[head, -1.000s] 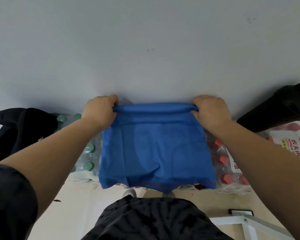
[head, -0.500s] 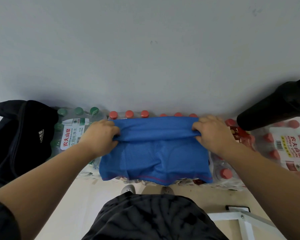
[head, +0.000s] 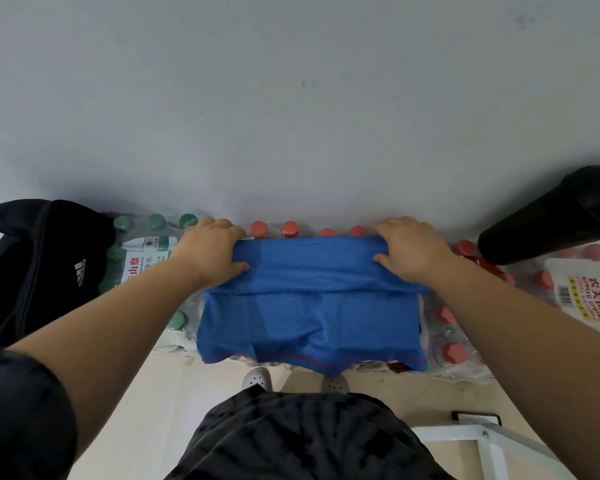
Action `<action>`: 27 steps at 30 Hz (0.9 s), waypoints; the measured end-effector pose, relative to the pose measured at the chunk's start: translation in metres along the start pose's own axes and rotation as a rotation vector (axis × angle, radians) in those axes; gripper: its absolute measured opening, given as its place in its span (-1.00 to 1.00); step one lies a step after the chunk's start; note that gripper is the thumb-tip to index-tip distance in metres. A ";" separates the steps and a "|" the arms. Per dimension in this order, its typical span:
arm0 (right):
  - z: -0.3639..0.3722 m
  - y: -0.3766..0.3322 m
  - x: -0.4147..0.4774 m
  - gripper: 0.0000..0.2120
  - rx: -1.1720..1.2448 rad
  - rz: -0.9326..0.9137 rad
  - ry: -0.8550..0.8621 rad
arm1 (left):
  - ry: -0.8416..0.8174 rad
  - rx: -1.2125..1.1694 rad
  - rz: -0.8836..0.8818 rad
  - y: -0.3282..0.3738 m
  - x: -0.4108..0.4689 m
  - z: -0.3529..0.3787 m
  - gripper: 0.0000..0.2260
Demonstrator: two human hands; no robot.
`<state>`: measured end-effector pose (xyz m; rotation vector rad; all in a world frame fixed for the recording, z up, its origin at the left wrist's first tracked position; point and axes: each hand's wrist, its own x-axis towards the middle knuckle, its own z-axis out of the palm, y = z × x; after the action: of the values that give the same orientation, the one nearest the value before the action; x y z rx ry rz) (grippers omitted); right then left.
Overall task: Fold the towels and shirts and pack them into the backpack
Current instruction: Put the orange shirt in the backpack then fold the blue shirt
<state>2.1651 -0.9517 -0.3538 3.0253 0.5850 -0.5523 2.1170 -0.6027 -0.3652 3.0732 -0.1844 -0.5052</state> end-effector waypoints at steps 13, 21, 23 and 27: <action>-0.008 0.010 0.022 -0.83 -0.036 0.039 0.212 | 0.125 -0.043 -0.079 -0.002 0.028 -0.022 -0.89; -0.001 0.017 0.002 -0.87 -0.014 -0.014 0.319 | 0.299 -0.028 0.062 -0.003 0.015 -0.020 -0.94; 0.005 0.016 -0.008 -0.84 -0.001 -0.037 0.274 | 0.277 -0.038 0.110 -0.004 0.004 -0.009 -0.91; 0.015 0.016 -0.025 -0.80 0.013 -0.110 0.210 | 0.261 -0.063 0.238 -0.010 -0.019 0.009 -0.91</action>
<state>2.1439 -0.9766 -0.3605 3.0997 0.7621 -0.2416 2.0972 -0.5909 -0.3683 2.9597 -0.5072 -0.0969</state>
